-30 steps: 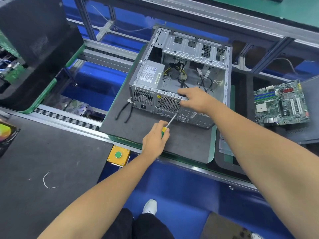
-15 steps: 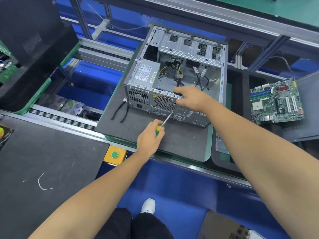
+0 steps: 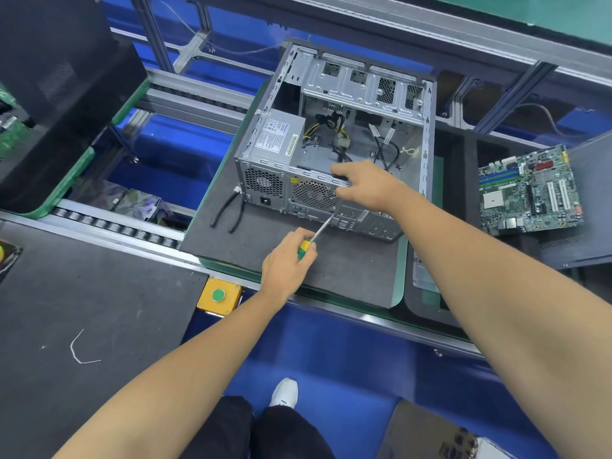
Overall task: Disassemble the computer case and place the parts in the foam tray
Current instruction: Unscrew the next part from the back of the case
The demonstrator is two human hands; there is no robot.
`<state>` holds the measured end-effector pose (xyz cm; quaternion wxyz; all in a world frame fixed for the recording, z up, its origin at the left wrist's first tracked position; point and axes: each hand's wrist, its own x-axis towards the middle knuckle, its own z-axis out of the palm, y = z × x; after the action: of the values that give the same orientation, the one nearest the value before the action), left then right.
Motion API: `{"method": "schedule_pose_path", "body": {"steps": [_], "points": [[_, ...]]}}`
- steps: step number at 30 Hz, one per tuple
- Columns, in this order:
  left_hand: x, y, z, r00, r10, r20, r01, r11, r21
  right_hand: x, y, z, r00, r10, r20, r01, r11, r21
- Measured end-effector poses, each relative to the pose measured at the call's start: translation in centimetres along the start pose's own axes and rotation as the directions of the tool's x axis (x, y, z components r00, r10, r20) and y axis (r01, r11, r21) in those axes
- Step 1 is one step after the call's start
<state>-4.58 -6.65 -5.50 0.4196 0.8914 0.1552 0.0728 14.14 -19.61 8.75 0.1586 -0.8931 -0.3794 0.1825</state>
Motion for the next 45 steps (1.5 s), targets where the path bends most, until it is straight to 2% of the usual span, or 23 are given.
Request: {"method": "schedule_pose_path", "body": {"steps": [10, 14, 16, 17, 19, 21, 24, 26, 31, 35, 40, 45], "points": [[0.1, 0.3, -0.3, 1.0, 0.016, 0.008, -0.016, 1.0, 0.024, 0.0, 0.0, 0.0, 1.0, 0.0, 0.005, 0.0, 1.0, -0.004], [-0.2, 0.6, -0.4, 0.998, 0.031, 0.046, -0.035, 0.994, 0.108, 0.0, 0.0, 0.0, 1.0, -0.002, -0.002, 0.002, 1.0, -0.007], [-0.2, 0.8, -0.5, 0.995, -0.001, 0.098, 0.001, 1.0, 0.007, 0.0, 0.0, 0.0, 1.0, -0.005, -0.006, 0.005, 1.0, -0.003], [-0.2, 1.0, -0.6, 0.99, -0.021, 0.14, 0.039, 0.991, -0.126, 0.0, 0.0, 0.0, 1.0, -0.007, -0.005, 0.007, 1.0, -0.003], [-0.2, 1.4, -0.6, 0.969, -0.079, 0.233, 0.173, 0.891, -0.419, 0.0, 0.0, 0.0, 1.0, -0.005, -0.004, 0.005, 1.0, -0.01], [-0.3, 1.8, -0.6, 0.931, -0.163, 0.328, 0.341, 0.711, -0.614, 0.0, 0.0, 0.1, 1.0, -0.004, -0.006, 0.004, 1.0, -0.015], [-0.4, 2.8, -0.2, 0.867, -0.243, 0.435, 0.498, 0.459, -0.736, 0.1, 0.0, 0.0, 1.0, -0.004, 0.0, 0.004, 1.0, -0.019], [-0.5, 3.4, 0.0, 0.837, -0.282, 0.469, 0.547, 0.375, -0.749, 0.1, 0.0, 0.0, 1.0, -0.002, 0.0, 0.002, 1.0, -0.022], [-0.7, 4.0, 1.0, 0.804, -0.414, 0.428, 0.584, 0.41, -0.701, 0.0, 0.0, 0.0, 1.0, 0.007, -0.002, -0.007, 1.0, -0.025], [-0.7, 3.9, 0.9, 0.799, -0.495, 0.34, 0.573, 0.458, -0.68, 0.1, -0.1, 0.0, 1.0, 0.007, -0.005, -0.007, 1.0, -0.028], [-1.0, 3.7, 0.7, 0.821, -0.463, 0.334, 0.565, 0.576, -0.591, 0.0, -0.1, 0.0, 1.0, 0.014, 0.008, -0.014, 1.0, -0.022], [-1.1, 4.0, 0.3, 0.778, -0.435, 0.454, 0.629, 0.52, -0.578, -0.1, -0.2, -0.1, 1.0, 0.015, 0.011, -0.015, 1.0, -0.017]]}}
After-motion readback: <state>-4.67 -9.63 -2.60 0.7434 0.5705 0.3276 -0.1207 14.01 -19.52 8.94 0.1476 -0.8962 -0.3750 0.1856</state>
